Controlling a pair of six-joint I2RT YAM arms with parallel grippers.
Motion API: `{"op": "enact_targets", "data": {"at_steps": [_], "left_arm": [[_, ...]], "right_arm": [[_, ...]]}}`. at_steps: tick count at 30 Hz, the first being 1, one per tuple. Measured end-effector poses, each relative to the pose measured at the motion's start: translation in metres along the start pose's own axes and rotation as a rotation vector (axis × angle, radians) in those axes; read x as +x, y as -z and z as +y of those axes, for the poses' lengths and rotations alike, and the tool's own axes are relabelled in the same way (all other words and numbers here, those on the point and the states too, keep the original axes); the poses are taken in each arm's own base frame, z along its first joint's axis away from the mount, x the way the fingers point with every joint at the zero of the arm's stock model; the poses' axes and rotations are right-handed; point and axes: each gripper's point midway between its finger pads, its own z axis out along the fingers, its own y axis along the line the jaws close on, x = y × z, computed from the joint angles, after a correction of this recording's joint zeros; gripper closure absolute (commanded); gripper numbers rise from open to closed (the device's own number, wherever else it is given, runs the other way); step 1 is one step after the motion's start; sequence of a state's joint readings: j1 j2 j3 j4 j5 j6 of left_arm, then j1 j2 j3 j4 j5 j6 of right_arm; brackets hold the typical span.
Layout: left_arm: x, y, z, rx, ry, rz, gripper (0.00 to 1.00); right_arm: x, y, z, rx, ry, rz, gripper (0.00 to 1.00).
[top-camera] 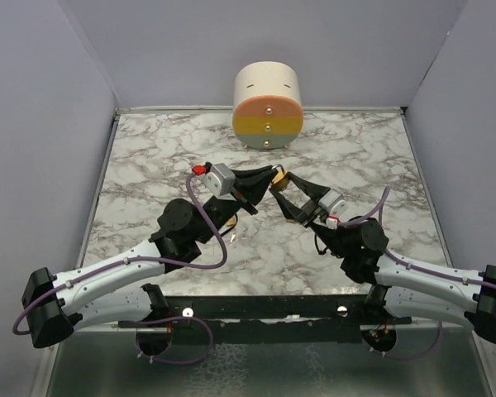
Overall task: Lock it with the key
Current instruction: Lock the lock.
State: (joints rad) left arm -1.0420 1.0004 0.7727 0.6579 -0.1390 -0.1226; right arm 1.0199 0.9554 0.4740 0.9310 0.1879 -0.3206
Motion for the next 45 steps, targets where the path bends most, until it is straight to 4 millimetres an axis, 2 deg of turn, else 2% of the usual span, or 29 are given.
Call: {"op": "enact_targets", "data": {"at_steps": [25,30,45], "left_arm": [[0.006,0.003,-0.004,0.027,0.04,-0.038,1.0],[0.004,0.001,-0.006,0.03,0.056,-0.057,1.0],[0.013,-0.006,-0.015,0.031,0.082,-0.069,1.0]], "right_arm": [[-0.008,0.001,0.003,-0.007,-0.053,-0.016,0.99],[-0.01,-0.001,0.002,-0.005,-0.055,-0.017,0.99],[-0.007,-0.001,0.0,0.007,-0.05,-0.005,0.99]]}}
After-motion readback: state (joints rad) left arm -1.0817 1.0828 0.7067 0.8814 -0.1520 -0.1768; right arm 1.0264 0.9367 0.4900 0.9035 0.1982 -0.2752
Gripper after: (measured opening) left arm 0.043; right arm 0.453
